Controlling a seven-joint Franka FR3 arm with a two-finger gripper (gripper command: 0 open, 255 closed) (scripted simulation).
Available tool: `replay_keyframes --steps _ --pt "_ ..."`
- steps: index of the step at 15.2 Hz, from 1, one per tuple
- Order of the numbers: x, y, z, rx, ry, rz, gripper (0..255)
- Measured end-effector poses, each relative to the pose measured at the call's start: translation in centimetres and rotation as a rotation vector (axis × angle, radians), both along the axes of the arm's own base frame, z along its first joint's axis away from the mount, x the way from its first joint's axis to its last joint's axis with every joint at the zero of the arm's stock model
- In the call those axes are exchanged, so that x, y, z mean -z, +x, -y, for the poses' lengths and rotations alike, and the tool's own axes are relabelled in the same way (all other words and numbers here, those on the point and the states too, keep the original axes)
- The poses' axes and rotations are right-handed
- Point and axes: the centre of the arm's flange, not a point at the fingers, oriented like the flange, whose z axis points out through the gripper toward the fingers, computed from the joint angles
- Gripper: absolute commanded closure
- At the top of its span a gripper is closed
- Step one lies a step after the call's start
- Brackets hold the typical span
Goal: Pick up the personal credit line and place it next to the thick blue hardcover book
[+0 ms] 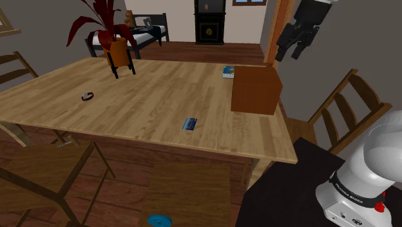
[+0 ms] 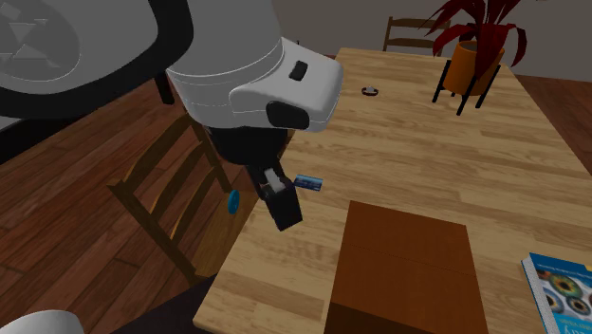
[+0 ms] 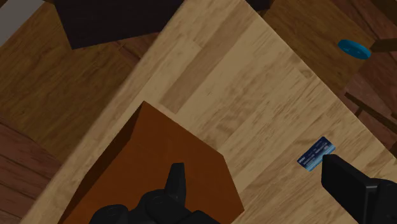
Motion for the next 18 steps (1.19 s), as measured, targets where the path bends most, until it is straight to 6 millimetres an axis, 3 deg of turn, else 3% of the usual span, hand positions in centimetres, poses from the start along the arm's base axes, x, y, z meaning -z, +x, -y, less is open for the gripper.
replay_keyframes --steps 3,8,18 --pt "0.8 0.4 -1.4 0.026 -0.012 0.011 0" --pt "4.5 1.3 -7.3 0.133 -0.057 0.054 0" --pt "13.1 6.4 -18.2 0.36 -0.153 0.148 0"
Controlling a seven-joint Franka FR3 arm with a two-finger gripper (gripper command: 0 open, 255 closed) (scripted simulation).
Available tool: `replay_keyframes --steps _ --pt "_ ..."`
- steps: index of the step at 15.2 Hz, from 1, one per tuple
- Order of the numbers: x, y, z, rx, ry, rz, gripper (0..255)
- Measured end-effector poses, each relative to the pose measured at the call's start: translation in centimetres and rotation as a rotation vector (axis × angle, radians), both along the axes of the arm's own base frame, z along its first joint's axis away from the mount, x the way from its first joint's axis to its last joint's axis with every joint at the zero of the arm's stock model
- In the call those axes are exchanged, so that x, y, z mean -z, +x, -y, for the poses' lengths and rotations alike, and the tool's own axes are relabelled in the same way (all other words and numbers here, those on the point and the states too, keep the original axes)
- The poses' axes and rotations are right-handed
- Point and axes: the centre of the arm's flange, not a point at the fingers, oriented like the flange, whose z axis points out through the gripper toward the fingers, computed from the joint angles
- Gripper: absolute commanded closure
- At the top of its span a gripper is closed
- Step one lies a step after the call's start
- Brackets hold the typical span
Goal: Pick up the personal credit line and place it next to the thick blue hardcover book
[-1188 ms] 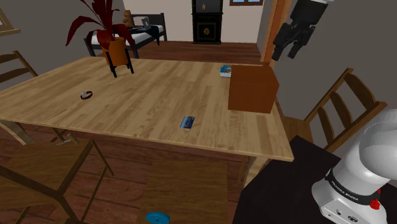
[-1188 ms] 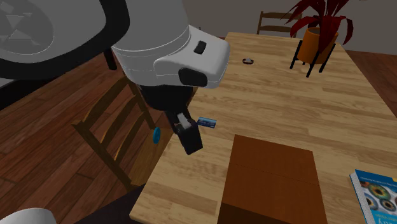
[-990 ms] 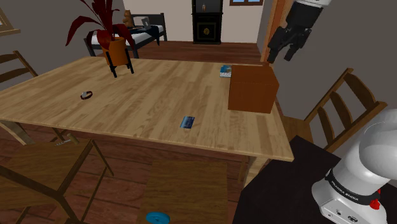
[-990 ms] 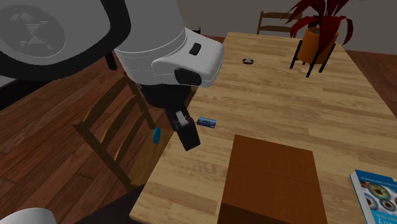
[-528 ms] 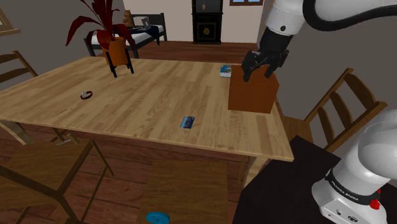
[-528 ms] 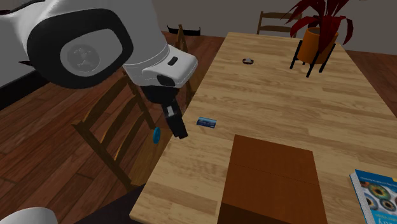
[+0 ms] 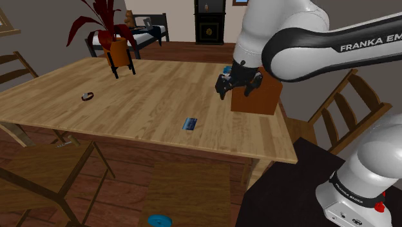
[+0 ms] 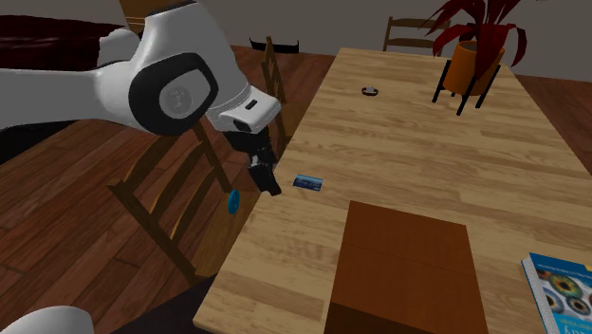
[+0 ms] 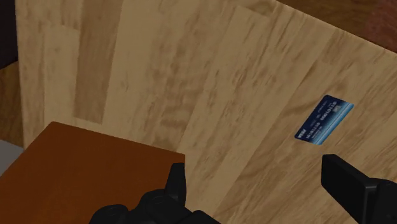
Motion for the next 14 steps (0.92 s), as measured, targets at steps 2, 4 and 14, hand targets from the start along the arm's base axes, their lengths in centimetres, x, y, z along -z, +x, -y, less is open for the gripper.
replay_keyframes --steps 2,4,14 --pt "1.8 1.6 -2.1 0.044 -0.017 0.019 0" --pt "3.6 3.0 -3.7 0.09 -0.036 0.037 0" --pt "11.6 11.7 -11.0 0.314 -0.116 0.123 0"
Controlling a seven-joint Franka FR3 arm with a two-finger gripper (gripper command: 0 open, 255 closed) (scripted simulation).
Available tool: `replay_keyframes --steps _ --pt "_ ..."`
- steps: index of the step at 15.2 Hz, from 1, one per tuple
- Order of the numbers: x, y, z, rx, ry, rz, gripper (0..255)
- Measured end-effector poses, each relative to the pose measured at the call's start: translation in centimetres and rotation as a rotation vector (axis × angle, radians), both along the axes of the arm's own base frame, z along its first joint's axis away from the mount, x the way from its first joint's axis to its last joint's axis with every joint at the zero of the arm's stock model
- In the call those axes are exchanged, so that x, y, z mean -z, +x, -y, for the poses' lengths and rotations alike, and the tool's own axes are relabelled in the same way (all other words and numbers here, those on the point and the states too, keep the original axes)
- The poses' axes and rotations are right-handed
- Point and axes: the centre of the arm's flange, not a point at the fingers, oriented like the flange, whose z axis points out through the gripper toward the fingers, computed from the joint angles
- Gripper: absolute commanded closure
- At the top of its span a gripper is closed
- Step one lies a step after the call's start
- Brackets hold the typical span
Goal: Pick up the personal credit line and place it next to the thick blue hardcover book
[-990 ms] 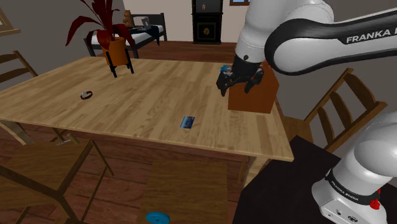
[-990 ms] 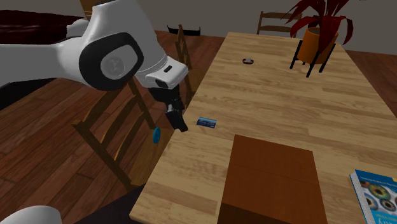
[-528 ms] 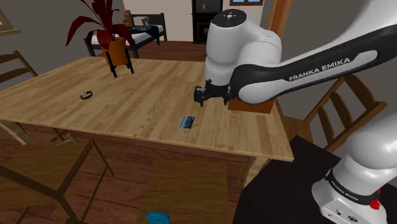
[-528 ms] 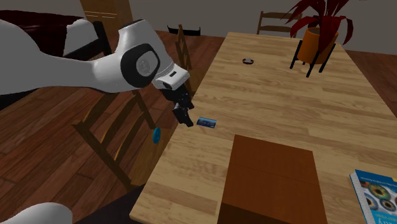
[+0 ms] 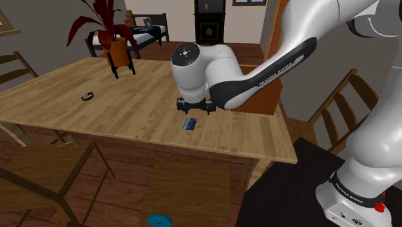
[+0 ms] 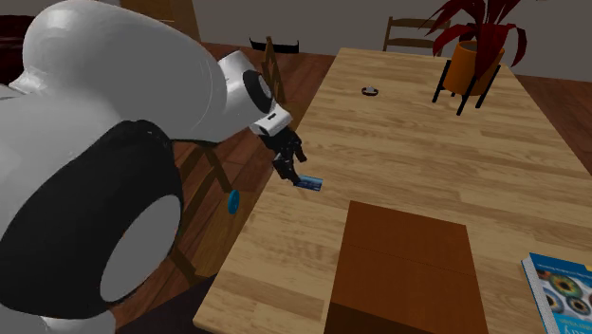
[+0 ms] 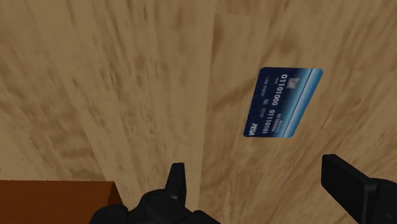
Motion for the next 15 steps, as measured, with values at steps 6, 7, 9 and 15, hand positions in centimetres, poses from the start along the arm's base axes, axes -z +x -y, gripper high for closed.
replay_keyframes --steps 6,7,9,15 --pt "4.3 4.5 -1.8 0.09 -0.044 0.044 0" --pt "4.9 4.8 -1.6 0.091 -0.045 0.045 0" --pt "5.9 5.2 -1.2 0.093 -0.047 0.046 0" --pt "7.0 5.8 -0.6 0.093 -0.047 0.046 0"
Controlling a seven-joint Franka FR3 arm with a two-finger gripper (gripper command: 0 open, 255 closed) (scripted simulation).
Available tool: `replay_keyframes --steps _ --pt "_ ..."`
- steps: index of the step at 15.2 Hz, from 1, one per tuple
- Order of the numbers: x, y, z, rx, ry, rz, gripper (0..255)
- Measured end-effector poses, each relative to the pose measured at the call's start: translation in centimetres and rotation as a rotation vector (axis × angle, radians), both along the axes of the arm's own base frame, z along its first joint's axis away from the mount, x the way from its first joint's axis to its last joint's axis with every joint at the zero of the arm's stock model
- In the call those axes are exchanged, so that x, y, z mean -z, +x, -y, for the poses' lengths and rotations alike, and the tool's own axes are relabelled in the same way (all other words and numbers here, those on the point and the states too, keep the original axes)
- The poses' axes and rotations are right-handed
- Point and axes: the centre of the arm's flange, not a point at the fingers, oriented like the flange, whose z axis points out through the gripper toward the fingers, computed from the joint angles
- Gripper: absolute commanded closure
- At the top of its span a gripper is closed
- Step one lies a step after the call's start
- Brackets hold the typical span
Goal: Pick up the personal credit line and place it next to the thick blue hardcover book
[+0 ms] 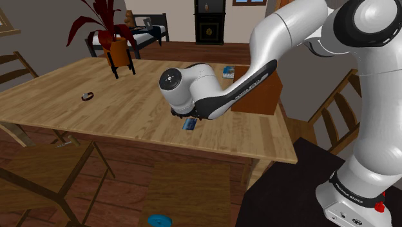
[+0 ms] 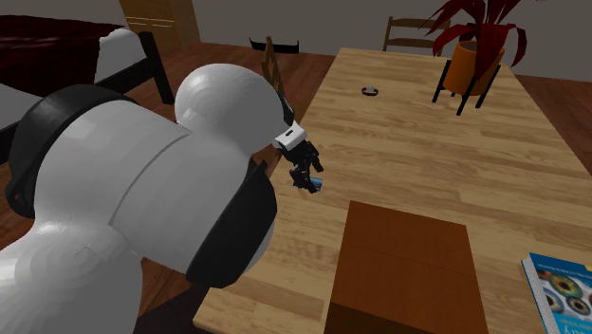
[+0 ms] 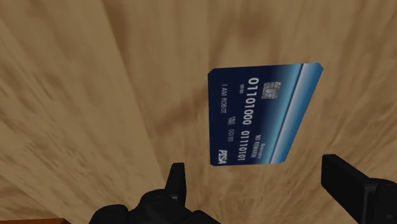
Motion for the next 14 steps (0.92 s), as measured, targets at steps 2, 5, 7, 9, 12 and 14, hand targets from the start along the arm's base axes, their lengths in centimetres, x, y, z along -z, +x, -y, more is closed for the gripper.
replay_keyframes --steps 2,5,7,9,12,14 --pt "0.01 0.0 0.0 0.0 0.0 0.0 0" --pt "-0.01 -0.01 -0.02 0.0 0.0 0.0 255" --pt "0.0 0.0 -0.01 0.0 0.0 0.0 255" --pt "0.01 0.0 -0.01 0.0 0.0 0.0 255" --pt "0.01 0.01 0.0 0.0 0.0 0.0 255" --pt "-0.27 0.03 -0.01 0.0 0.0 0.0 255"
